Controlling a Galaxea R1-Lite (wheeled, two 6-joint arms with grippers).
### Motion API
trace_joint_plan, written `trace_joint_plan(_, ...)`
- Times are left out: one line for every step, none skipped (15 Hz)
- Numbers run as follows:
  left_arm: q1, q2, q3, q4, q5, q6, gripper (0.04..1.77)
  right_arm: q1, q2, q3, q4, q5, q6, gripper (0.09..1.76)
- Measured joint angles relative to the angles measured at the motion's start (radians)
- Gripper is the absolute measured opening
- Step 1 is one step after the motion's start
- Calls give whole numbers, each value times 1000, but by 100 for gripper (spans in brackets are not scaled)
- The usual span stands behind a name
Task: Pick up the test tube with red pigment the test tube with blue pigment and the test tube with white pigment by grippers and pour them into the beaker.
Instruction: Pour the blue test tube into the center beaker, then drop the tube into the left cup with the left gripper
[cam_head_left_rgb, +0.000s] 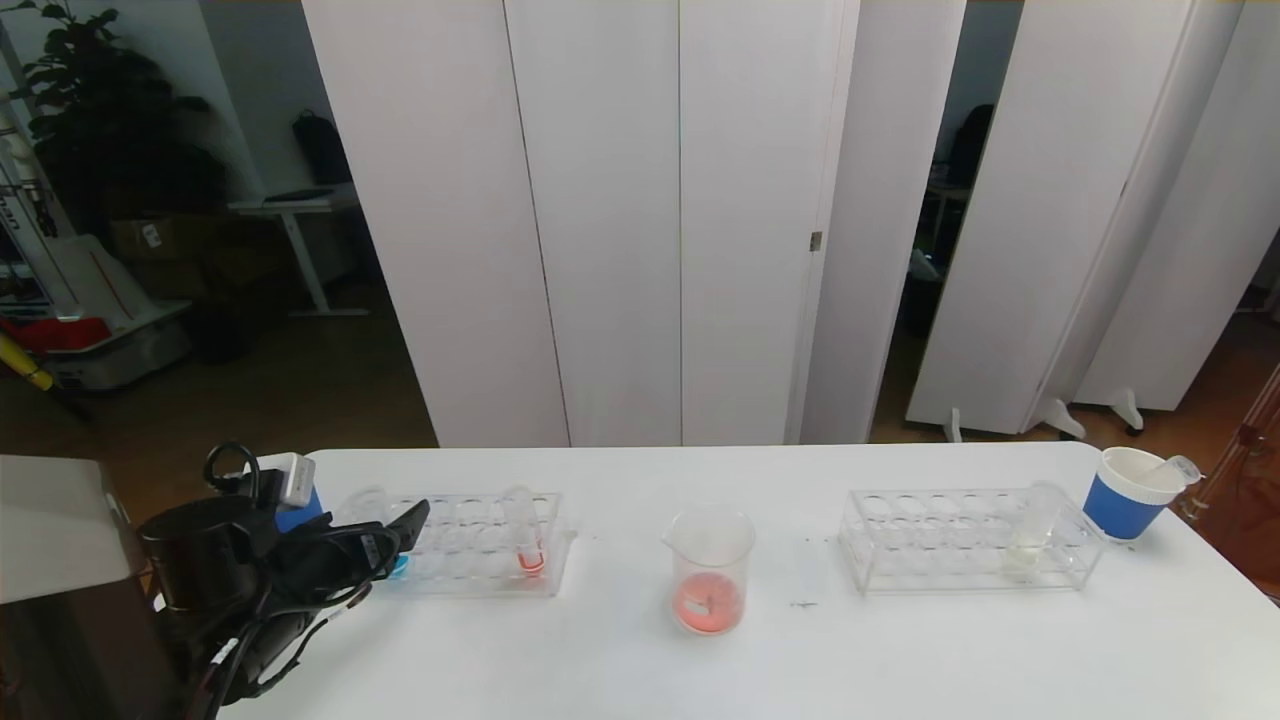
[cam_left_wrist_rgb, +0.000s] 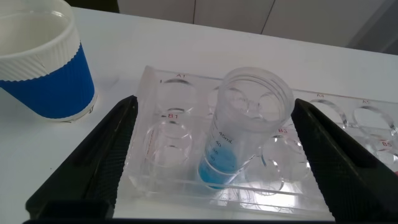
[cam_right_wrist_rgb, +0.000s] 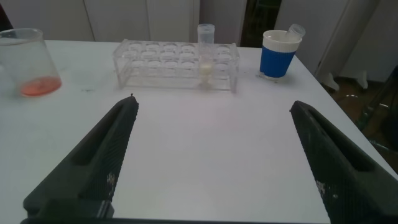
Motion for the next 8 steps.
trace_joint_plan(0,-1,-1,0,0,-1,175,0,0,0,0,0,0,175)
trace_joint_plan(1,-3,-1,0,0,-1,175,0,0,0,0,0,0,175)
trace_joint_plan(1,-5,-3,0,0,-1,175,0,0,0,0,0,0,175)
trace_joint_plan(1,-6,-3,0,0,-1,175,0,0,0,0,0,0,175)
trace_joint_plan(2,-7,-5,0,0,0,175,0,0,0,0,0,0,175)
trace_joint_plan(3,-7,-6,1,0,-1,175,0,0,0,0,0,0,175)
trace_joint_plan(3,-7,-8,0,1,-1,175,0,0,0,0,0,0,175)
trace_joint_plan(4,-6,-10,0,0,-1,175,0,0,0,0,0,0,175)
